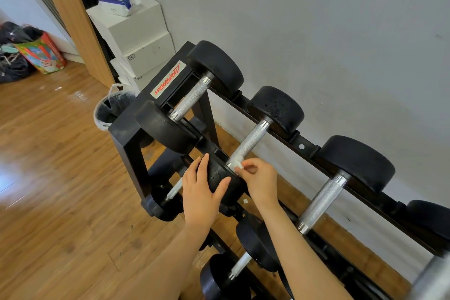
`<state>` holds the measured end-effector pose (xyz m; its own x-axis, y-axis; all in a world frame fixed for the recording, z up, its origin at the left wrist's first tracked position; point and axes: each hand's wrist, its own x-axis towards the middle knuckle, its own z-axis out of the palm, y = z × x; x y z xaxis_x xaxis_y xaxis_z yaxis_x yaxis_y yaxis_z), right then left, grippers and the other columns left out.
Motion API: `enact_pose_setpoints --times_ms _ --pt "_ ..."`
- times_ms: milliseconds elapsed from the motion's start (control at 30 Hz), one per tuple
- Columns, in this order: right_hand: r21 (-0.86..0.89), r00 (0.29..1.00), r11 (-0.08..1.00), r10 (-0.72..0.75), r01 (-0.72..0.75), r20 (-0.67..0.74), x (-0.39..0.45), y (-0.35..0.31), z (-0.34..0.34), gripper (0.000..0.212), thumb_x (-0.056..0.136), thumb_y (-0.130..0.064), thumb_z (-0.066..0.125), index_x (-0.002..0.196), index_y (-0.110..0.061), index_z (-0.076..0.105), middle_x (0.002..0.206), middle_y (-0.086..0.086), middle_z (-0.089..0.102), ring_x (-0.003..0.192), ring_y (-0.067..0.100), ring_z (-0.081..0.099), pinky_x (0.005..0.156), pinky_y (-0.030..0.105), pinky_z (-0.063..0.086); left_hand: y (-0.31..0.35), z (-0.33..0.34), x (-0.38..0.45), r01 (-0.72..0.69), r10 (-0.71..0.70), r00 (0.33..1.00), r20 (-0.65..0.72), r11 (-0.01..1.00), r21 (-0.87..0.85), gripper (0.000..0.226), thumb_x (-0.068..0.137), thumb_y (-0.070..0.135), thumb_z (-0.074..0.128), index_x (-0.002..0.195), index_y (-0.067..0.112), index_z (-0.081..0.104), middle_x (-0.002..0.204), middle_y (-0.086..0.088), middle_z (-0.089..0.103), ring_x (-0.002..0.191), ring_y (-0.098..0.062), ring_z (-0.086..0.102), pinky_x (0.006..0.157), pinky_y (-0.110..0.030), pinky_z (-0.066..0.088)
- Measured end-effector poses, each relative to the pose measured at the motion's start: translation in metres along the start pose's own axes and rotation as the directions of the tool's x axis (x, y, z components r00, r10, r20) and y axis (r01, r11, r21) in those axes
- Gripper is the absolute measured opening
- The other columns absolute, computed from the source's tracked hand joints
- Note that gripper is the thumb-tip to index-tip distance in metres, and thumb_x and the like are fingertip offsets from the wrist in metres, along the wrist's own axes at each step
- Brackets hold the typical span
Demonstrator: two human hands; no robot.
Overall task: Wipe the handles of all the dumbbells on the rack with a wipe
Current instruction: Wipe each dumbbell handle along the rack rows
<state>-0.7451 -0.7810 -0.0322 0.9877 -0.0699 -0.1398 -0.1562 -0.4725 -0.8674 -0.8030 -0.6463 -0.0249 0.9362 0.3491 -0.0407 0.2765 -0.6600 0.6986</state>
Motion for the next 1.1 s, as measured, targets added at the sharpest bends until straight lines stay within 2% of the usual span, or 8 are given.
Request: enact_pose_setpoints --times_ms 67,167,333,600,700,800,933,1100 --pt "-0.026 1.0 1.0 -0.013 0.014 0.015 0.001 -0.001 -0.003 0.012 0.081 -0.02 0.074 0.092 -0.018 0.069 0.088 -0.004 0.069 0.079 0.005 0.065 0.072 0.019 0.054 0.001 -0.001 0.0 0.003 -0.003 1.0 0.005 1.0 0.0 0.075 0.088 0.051 0.059 0.153 0.028 0.028 0.153 0.002 0.031 0.142 -0.016 0.021 0.114 -0.039 0.024" --pt "0.009 0.997 0.999 -0.031 0.031 -0.074 0.003 -0.012 -0.012 0.012 0.084 -0.02 0.072 0.094 -0.023 0.065 0.091 -0.005 0.067 0.08 0.004 0.063 0.071 0.018 0.053 0.002 -0.005 0.002 0.004 -0.005 1.0 0.018 1.0 0.001 0.075 0.088 0.051 0.061 0.152 0.027 0.03 0.152 0.004 0.034 0.141 -0.014 0.024 0.113 -0.035 0.024" --pt "0.1 0.974 0.989 -0.087 0.11 -0.208 0.009 -0.031 -0.031 0.026 0.088 -0.018 0.067 0.114 -0.02 0.064 0.101 -0.01 0.061 0.087 -0.001 0.061 0.07 0.01 0.051 0.012 -0.016 0.011 0.011 -0.011 1.0 -0.025 1.0 -0.013 0.057 0.093 0.052 0.049 0.144 0.026 0.045 0.146 0.003 0.046 0.137 -0.014 0.034 0.112 -0.038 0.026" --pt "0.032 0.843 0.967 -0.205 0.254 -0.497 0.035 -0.047 -0.058 0.023 0.092 -0.021 0.062 0.112 -0.013 0.068 0.111 0.0 0.056 0.094 0.012 0.058 0.077 0.019 0.055 0.051 0.0 0.042 -0.03 0.032 0.999 -0.036 0.998 0.055 0.047 0.1 0.04 0.04 0.142 0.02 0.049 0.145 -0.002 0.048 0.135 -0.021 0.041 0.112 -0.047 0.034" --pt "0.044 0.808 0.967 -0.185 0.252 -0.56 0.052 -0.048 -0.069 0.024 0.092 -0.015 0.061 0.114 -0.008 0.067 0.109 -0.003 0.051 0.095 0.01 0.056 0.076 0.005 0.047 0.05 0.008 0.042 -0.048 0.05 0.999 -0.014 0.987 0.154 0.041 0.102 0.037 0.043 0.137 0.019 0.055 0.138 -0.002 0.054 0.128 -0.022 0.048 0.107 -0.044 0.038" --pt "0.067 0.799 0.973 -0.141 0.221 -0.585 0.069 -0.049 -0.074 0.024 0.094 -0.016 0.059 0.116 -0.008 0.066 0.108 -0.004 0.048 0.099 0.015 0.057 0.073 0.001 0.044 0.048 0.011 0.04 -0.054 0.059 0.998 -0.017 0.974 0.219 0.038 0.101 0.037 0.042 0.13 0.02 0.06 0.131 0.001 0.059 0.123 -0.021 0.051 0.102 -0.04 0.037" --pt "0.076 0.811 0.972 -0.142 0.223 -0.567 0.069 -0.046 -0.066 0.025 0.095 -0.017 0.057 0.118 -0.011 0.065 0.108 -0.004 0.048 0.099 0.015 0.057 0.075 0.004 0.046 0.047 0.013 0.041 -0.046 0.052 0.999 -0.017 0.966 0.254 0.038 0.102 0.039 0.04 0.127 0.023 0.062 0.13 0.004 0.06 0.125 -0.02 0.049 0.102 -0.04 0.037" --pt "0.069 0.808 0.944 -0.237 0.323 -0.539 0.058 -0.038 -0.055 0.022 0.092 -0.017 0.061 0.114 -0.019 0.062 0.115 0.005 0.05 0.105 0.019 0.053 0.076 0.028 0.056 0.044 0.015 0.041 -0.055 0.065 0.997 -0.033 0.965 0.256 0.041 0.1 0.043 0.036 0.123 0.024 0.064 0.126 0.005 0.062 0.123 -0.019 0.051 0.101 -0.041 0.04"
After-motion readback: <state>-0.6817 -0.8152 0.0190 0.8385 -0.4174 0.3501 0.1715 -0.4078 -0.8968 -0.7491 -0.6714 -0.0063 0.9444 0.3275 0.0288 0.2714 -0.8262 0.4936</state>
